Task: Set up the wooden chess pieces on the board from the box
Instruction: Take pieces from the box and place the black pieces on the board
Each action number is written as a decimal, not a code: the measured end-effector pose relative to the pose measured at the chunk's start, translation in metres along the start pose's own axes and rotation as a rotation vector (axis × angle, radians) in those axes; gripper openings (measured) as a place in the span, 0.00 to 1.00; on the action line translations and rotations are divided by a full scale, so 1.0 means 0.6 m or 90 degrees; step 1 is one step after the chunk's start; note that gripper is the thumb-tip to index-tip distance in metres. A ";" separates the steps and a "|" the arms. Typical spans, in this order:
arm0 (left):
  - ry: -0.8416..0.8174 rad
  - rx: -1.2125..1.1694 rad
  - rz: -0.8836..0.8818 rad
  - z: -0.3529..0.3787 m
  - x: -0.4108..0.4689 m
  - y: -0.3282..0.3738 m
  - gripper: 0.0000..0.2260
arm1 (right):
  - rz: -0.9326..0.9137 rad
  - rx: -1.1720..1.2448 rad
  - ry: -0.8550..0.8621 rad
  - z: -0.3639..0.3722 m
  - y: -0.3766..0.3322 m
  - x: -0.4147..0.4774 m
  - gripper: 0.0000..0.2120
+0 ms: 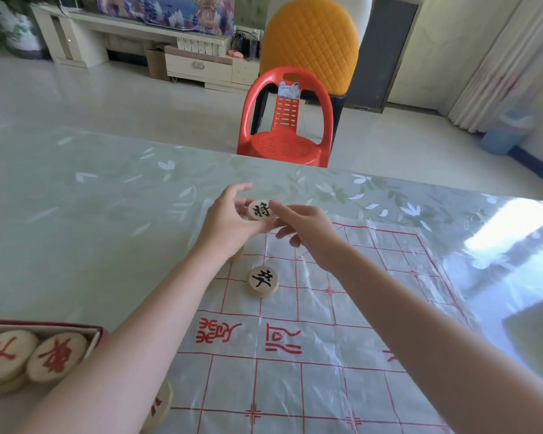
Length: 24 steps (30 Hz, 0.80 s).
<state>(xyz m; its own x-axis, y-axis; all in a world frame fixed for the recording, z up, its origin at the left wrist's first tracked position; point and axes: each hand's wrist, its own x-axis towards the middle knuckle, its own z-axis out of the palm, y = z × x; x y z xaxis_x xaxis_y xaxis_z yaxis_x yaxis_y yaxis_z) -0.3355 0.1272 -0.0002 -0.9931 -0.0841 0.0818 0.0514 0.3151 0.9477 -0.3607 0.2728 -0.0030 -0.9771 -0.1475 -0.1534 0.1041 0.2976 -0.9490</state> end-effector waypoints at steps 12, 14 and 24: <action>-0.070 0.109 -0.011 0.062 -0.018 -0.020 0.25 | 0.083 -0.127 0.239 -0.120 0.059 0.028 0.15; -0.075 0.116 -0.016 0.063 -0.020 -0.024 0.24 | 0.073 -0.151 0.244 -0.121 0.057 0.040 0.14; -0.067 0.121 0.012 0.062 -0.024 -0.019 0.21 | 0.030 -0.222 0.265 -0.114 0.066 0.050 0.13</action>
<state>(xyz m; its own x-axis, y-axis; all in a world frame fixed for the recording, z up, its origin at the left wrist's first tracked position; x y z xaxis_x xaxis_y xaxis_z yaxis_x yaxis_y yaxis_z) -0.3257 0.1600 -0.0234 -0.9982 0.0193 0.0563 0.0585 0.4888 0.8704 -0.3986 0.3449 -0.0264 -0.9713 0.2377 -0.0044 0.1506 0.6008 -0.7851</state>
